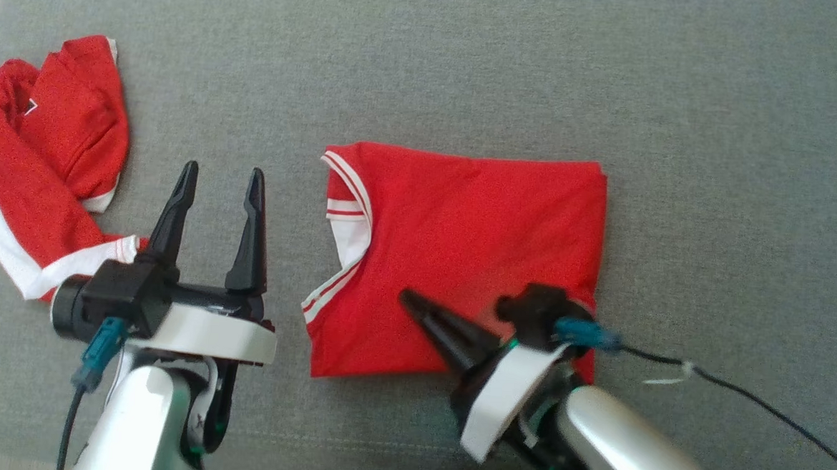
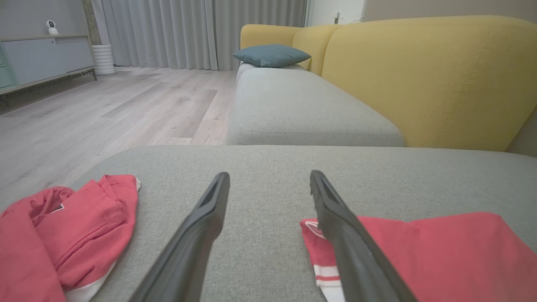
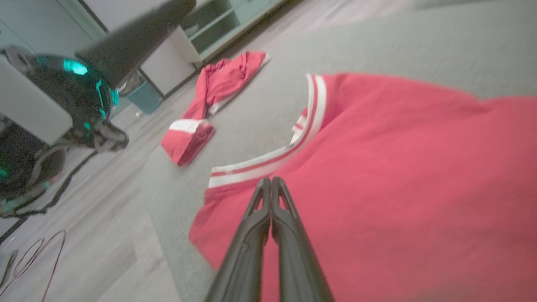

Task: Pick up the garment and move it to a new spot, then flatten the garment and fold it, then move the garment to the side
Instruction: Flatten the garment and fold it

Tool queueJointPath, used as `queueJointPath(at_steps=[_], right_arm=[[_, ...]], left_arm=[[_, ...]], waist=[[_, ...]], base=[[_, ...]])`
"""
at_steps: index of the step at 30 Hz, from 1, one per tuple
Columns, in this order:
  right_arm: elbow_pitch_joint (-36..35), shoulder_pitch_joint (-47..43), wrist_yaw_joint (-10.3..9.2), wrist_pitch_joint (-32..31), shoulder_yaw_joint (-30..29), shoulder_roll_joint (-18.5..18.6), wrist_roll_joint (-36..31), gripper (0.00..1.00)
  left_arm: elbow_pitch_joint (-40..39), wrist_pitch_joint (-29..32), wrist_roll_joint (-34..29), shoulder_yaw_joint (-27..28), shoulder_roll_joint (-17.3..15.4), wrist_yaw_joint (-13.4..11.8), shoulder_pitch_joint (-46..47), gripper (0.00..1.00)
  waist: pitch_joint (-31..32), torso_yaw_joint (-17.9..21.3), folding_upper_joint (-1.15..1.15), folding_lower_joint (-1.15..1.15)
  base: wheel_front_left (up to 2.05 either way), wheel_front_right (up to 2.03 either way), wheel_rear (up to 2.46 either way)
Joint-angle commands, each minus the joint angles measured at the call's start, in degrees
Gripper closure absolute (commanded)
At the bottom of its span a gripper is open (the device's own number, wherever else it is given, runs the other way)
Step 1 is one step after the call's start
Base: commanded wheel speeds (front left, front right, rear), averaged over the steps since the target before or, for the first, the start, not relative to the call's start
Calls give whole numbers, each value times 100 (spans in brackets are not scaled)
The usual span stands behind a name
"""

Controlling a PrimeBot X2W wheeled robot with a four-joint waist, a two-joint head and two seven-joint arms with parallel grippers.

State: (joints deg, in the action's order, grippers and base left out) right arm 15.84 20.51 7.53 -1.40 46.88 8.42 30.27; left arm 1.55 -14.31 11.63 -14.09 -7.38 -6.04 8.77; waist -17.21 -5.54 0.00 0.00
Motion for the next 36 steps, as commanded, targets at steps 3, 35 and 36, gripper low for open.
queueJointPath(at_steps=[3, 35, 36], right_arm=[[-411, -12, -4, 486, -561, -2, -88, 94], [-2800, -2864, -4, -125, -4828, -433, -1983, 0], [-2825, -2912, -4, -146, -4836, -441, -1986, 0]], left_arm=[[-188, -69, -96, 253, -96, 0, 81, 0], [-449, 157, -176, 246, -383, -175, -1156, 0], [-448, 167, -173, 237, -384, -181, -1187, 0]], waist=[[99, 77, 0, 0], [1503, 379, 0, 0], [1537, 380, 0, 0]], base=[[0, 0, 0], [0, 0, 0], [0, 0, 0]])
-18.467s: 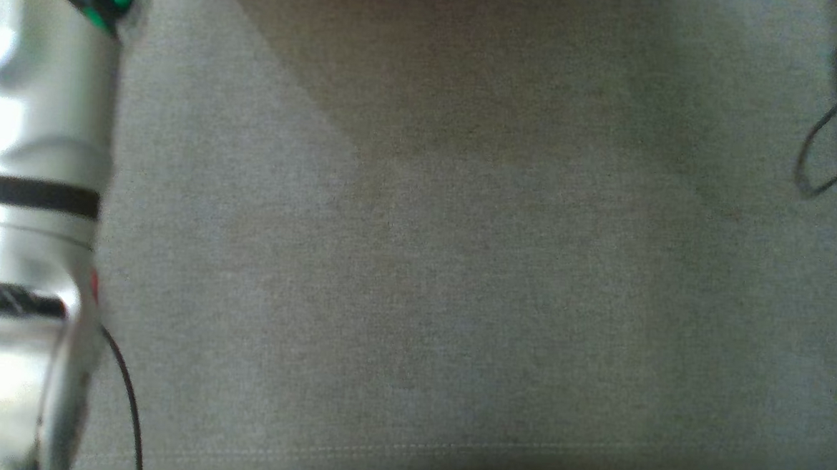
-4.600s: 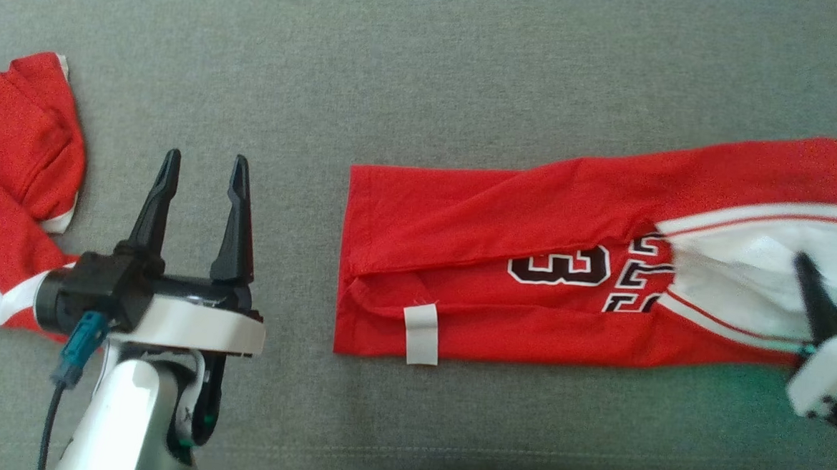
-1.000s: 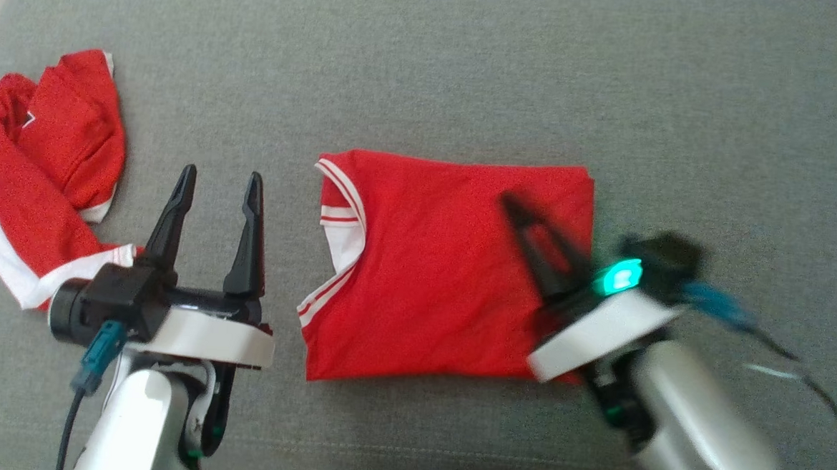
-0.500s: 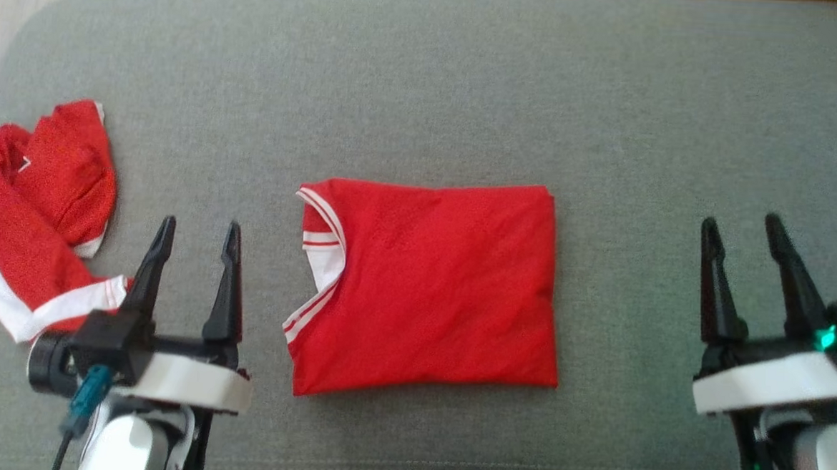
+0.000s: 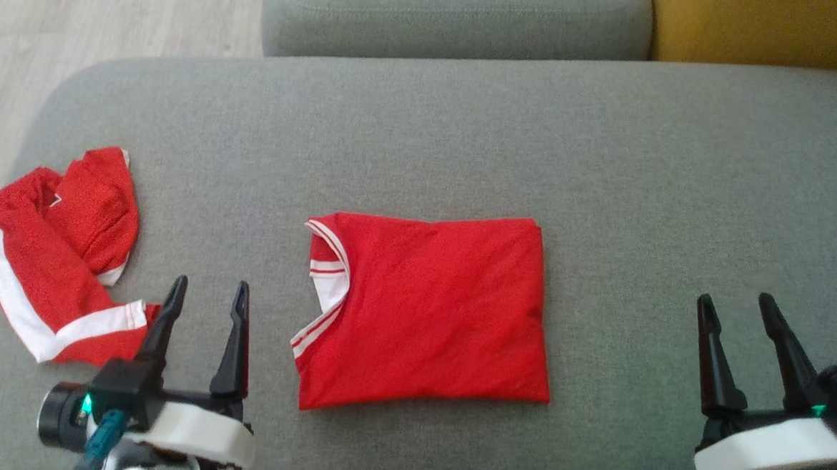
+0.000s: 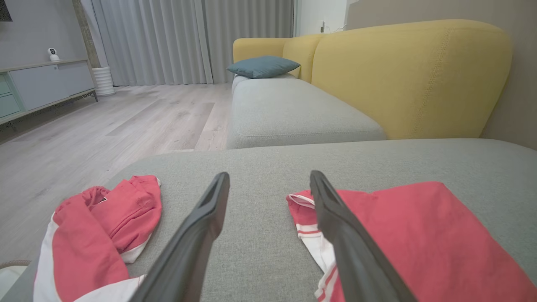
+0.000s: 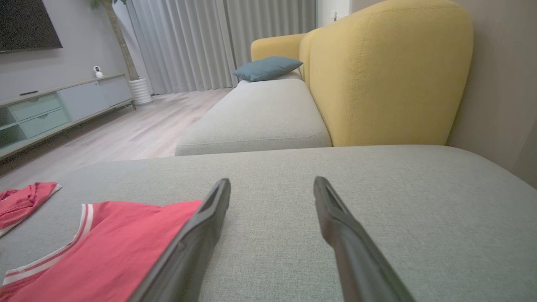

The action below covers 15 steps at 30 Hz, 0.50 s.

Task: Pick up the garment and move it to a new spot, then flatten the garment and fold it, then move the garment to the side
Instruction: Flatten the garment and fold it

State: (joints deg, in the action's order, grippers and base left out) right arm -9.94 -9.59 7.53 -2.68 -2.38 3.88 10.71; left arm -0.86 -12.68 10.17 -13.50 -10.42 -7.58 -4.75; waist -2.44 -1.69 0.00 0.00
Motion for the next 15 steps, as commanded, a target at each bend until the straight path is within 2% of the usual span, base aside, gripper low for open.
queueJointPath(at_steps=[1, 15], right_arm=[[-269, 52, -4, -39, 77, 4, -28, 0], [-447, -135, -4, -166, 97, -63, 1, 0]], left_arm=[[-205, 14, -21, 172, -80, -34, 136, 0], [-187, 88, 6, 132, -157, -85, 50, 0]], waist=[[94, -5, 0, 0], [191, 18, 0, 0]], base=[[0, 0, 0], [0, 0, 0]])
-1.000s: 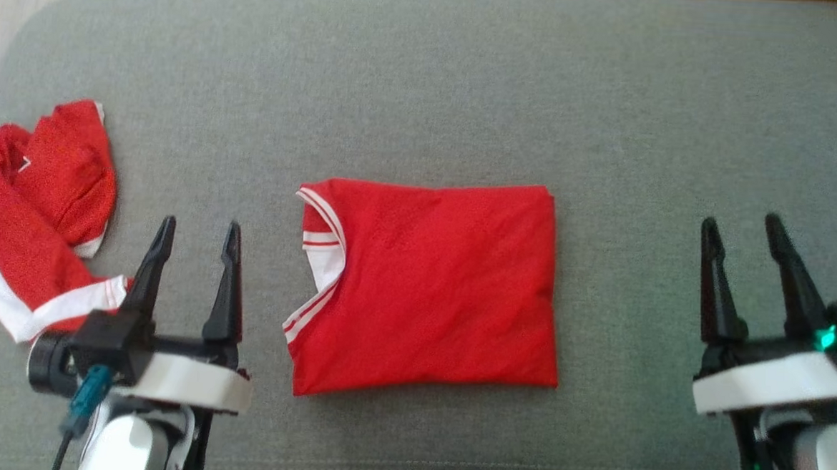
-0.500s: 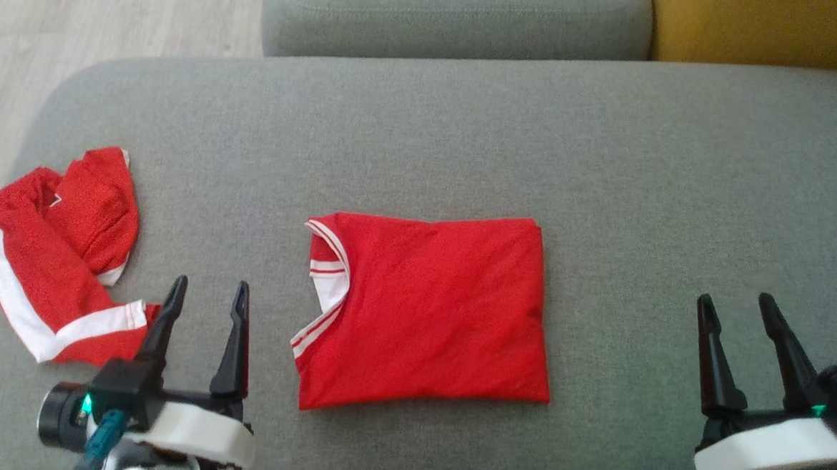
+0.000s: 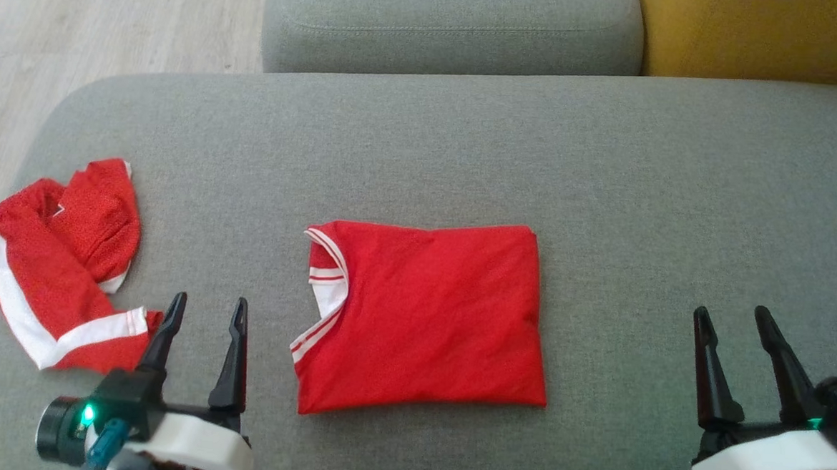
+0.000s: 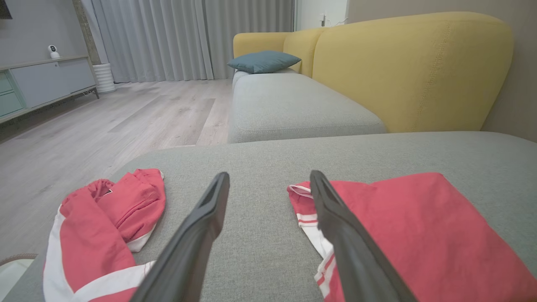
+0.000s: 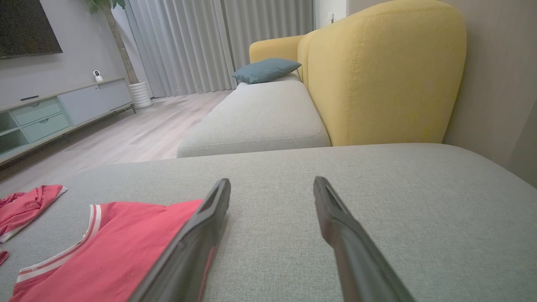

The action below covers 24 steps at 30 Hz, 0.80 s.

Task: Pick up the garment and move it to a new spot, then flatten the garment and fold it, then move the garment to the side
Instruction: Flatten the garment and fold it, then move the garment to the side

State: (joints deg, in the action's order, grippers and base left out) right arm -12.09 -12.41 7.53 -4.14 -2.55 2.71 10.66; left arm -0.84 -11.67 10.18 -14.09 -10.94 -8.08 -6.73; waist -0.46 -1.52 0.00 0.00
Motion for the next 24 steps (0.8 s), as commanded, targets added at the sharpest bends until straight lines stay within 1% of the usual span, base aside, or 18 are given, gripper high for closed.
queueJointPath(at_steps=[1, 11, 16, 21, 24], right_arm=[[-231, 148, -4, -18, 113, 52, 10, 0], [-213, 180, -4, -5, 116, 36, 39, 0], [-150, 225, -4, -74, 135, 44, 22, 0], [199, 446, -4, -286, 366, 171, 151, 0], [591, 670, -4, -415, 520, 237, 241, 0]], left_arm=[[-187, -16, 8, 191, -107, -39, 251, 0], [-191, -36, 32, 166, -122, -63, 292, 0], [-210, -67, 21, 140, -128, -60, 413, 0], [-230, -142, -15, 108, -98, -56, 666, 0], [-230, -206, -28, 94, -56, -44, 856, 0]], waist=[[-3, 4, 0, 0], [-38, -8, 0, 0], [-137, -92, 0, 0], [-355, -300, 0, 0], [-513, -509, 0, 0]], base=[[0, 0, 0], [0, 0, 0], [0, 0, 0], [0, 0, 0], [0, 0, 0]])
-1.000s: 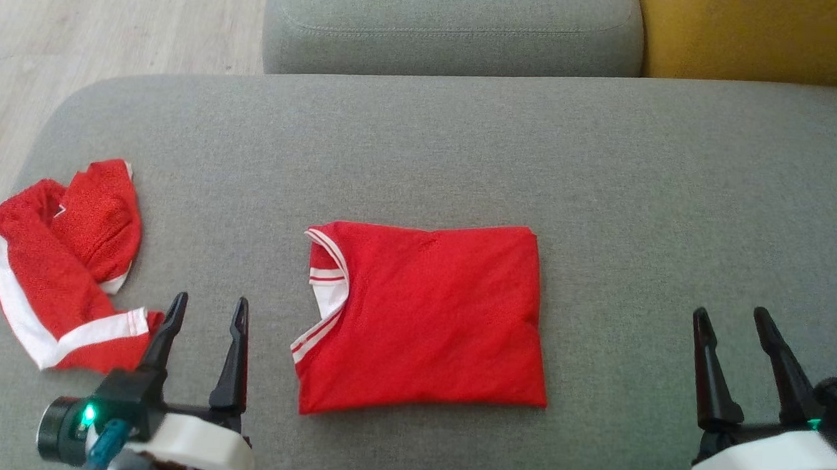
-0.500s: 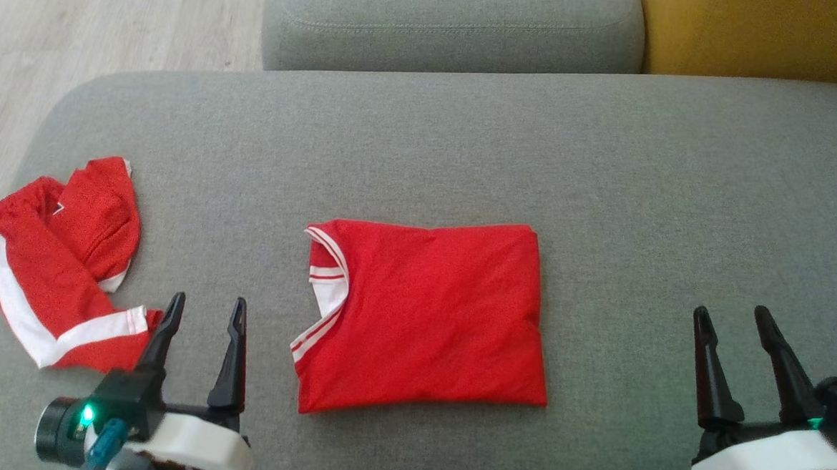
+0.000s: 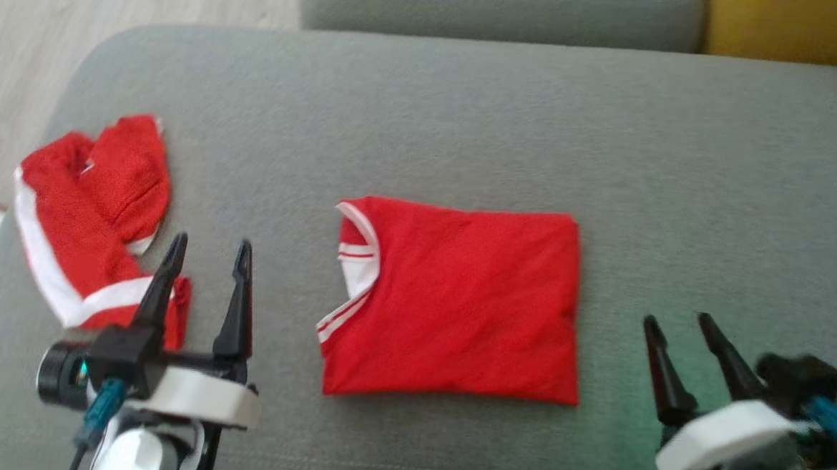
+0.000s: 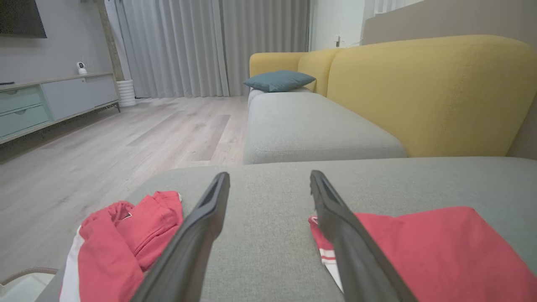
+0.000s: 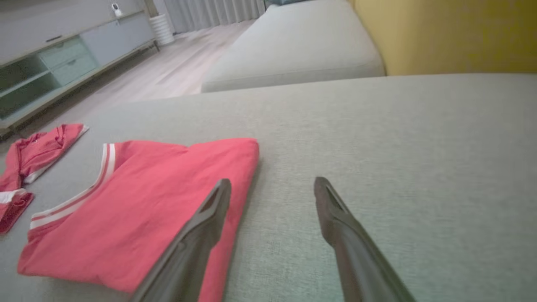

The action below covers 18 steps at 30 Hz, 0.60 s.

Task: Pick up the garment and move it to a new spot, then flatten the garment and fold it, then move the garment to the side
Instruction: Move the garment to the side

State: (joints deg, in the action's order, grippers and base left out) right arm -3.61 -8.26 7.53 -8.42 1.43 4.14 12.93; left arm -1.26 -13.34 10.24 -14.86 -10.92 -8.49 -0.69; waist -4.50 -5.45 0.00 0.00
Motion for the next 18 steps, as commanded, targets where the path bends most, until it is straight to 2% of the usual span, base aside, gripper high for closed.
queueJointPath(at_steps=[1, 7, 14, 16, 18], right_arm=[[-114, 341, -4, -37, 181, 98, 31, 0], [1112, 1065, -4, -306, 520, 56, 119, 0], [2478, 1597, -4, -444, 554, -18, 145, 0], [2679, 1651, -4, -494, 642, -35, 233, 100], [2744, 1687, -4, -504, 730, -42, 295, 100]], left_arm=[[-190, -61, -44, 160, -42, 6, 321, 0], [-96, -151, -97, 88, 132, 74, 735, 0], [-104, -163, -191, 56, 289, 184, 912, 0], [-110, -164, -219, 76, 313, 200, 885, 0], [-122, -164, -239, 113, 332, 204, 843, 0]], waist=[[-163, -195, 0, 0], [-465, -731, 0, 0], [-545, -1033, 0, 0], [-522, -1047, 0, 0], [-512, -1008, 0, 0]], base=[[0, 0, 0], [0, 0, 0], [0, 0, 0], [0, 0, 0], [0, 0, 0]])
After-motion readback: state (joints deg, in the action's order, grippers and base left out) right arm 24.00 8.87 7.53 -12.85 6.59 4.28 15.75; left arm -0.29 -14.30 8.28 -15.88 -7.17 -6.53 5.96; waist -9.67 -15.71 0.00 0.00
